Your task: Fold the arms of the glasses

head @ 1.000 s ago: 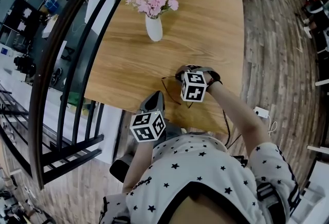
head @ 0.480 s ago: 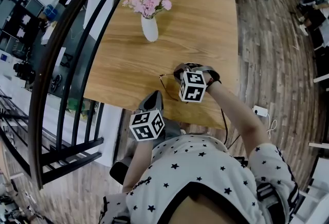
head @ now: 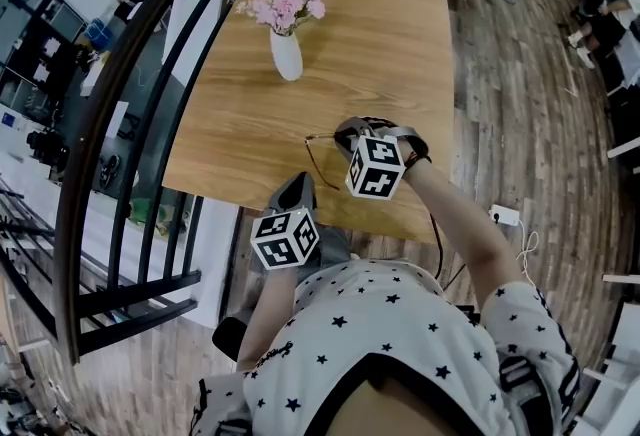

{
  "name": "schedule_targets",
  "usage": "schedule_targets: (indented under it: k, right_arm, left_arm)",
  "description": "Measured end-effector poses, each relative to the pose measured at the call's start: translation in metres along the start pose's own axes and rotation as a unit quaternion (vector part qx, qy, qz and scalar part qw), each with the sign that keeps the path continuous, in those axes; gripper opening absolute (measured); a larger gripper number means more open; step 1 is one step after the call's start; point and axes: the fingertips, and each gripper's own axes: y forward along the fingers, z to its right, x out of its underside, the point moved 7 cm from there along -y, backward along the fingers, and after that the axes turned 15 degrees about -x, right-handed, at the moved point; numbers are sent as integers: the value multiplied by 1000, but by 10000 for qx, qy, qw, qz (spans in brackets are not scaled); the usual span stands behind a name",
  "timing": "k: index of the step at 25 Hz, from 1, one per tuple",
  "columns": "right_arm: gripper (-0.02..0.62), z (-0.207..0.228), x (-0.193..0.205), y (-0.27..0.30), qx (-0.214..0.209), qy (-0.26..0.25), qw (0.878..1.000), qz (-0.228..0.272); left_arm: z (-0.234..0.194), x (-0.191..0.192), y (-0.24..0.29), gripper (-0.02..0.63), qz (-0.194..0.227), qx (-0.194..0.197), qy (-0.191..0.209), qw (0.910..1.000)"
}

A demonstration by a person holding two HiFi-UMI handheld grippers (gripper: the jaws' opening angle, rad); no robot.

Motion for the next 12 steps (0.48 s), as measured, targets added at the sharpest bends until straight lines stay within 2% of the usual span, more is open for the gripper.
schedule_targets:
  k: [12]
  right_arm:
    - [32, -14, -7, -43, 683, 235, 9961, 509]
  left_arm:
    - [13, -5, -13, 8, 319, 44, -23, 9995]
